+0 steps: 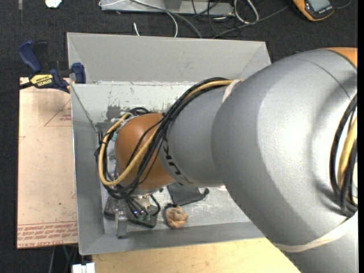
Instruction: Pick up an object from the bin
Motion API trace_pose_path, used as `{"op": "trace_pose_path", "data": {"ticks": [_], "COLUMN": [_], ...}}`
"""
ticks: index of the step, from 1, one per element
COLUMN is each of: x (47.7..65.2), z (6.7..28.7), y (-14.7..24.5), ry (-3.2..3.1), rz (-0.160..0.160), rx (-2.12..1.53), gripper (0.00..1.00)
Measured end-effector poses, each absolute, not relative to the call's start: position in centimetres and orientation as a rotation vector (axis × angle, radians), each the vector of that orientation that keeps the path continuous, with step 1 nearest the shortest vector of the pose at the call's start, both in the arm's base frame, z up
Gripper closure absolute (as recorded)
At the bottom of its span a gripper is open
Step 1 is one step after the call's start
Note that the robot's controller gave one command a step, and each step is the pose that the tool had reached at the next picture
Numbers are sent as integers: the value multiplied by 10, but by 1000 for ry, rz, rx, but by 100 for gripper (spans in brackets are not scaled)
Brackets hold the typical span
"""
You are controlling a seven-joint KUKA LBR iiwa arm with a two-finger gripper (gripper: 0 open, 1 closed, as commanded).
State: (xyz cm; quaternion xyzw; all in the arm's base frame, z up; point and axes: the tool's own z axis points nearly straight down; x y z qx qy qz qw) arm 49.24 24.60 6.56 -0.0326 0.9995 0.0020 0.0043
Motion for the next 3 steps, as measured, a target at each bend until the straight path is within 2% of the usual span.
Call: {"op": "trace_pose_path", "data": {"ticks": [1,2,3], "x": [484,494,486], "z": [71,69,70], "y": [234,243,236], "ry": [3119,3128,3122], "rz": [11,9,10], "rx": [223,-78,194], "gripper": [0,0,100]}}
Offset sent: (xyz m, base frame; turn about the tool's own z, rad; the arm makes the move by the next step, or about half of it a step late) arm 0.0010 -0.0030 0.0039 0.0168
